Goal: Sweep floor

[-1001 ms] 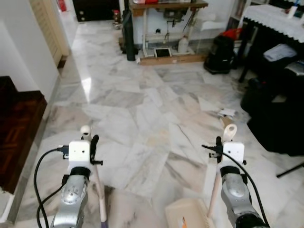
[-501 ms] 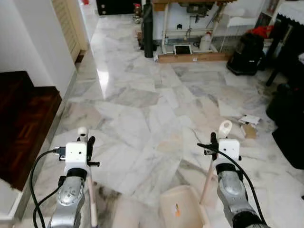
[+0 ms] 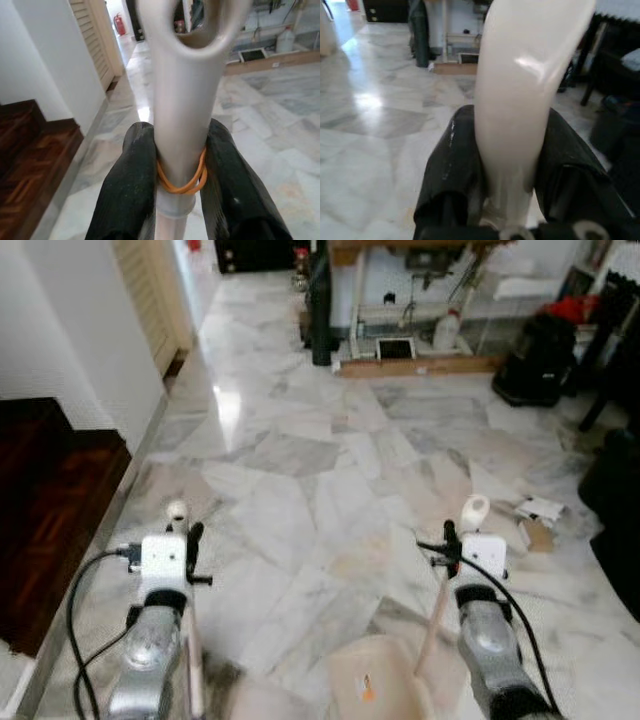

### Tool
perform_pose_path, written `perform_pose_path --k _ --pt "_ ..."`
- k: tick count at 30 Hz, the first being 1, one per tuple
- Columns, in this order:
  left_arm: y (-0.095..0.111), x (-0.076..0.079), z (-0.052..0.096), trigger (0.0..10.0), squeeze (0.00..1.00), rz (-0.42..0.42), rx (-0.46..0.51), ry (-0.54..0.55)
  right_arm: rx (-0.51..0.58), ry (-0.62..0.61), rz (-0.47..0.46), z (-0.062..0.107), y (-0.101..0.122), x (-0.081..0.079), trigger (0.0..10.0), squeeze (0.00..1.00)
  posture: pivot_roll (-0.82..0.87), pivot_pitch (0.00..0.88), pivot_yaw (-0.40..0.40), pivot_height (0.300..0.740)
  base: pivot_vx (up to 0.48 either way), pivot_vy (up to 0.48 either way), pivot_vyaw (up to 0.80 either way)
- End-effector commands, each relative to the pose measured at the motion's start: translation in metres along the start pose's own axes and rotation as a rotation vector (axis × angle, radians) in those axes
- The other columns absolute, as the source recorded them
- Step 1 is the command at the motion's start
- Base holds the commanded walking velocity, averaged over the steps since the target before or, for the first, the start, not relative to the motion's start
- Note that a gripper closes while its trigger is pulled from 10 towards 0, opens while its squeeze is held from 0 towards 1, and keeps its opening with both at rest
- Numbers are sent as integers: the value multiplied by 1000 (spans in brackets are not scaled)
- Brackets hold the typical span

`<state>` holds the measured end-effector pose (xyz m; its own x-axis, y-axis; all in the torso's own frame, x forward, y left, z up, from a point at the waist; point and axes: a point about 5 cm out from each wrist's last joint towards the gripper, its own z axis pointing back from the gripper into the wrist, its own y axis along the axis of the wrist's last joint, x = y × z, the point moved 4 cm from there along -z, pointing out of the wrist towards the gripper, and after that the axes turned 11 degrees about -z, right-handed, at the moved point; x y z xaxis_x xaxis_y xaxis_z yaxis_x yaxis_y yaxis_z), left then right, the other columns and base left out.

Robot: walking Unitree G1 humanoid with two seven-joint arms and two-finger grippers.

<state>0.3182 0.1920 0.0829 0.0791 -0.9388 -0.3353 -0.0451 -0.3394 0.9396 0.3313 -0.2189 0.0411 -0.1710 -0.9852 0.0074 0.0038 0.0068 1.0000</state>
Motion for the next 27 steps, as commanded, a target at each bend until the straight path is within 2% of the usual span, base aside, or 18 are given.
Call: perform_pose_path --k 1,23,27 --pt "6 -9 -2 10000 0 -8 29 21 48 32 -14 -8 14 -13 10000 0 132 0 12 740 334 0 0" --pt "5 -8 -3 10000 0 -9 27 20 57 64 -11 -8 15 -18 10000 0 129 0 9 740 334 0 0" --pt "5 -8 -3 10000 0 -9 28 19 57 78 -6 -7 15 -20 10000 0 129 0 8 740 334 0 678"
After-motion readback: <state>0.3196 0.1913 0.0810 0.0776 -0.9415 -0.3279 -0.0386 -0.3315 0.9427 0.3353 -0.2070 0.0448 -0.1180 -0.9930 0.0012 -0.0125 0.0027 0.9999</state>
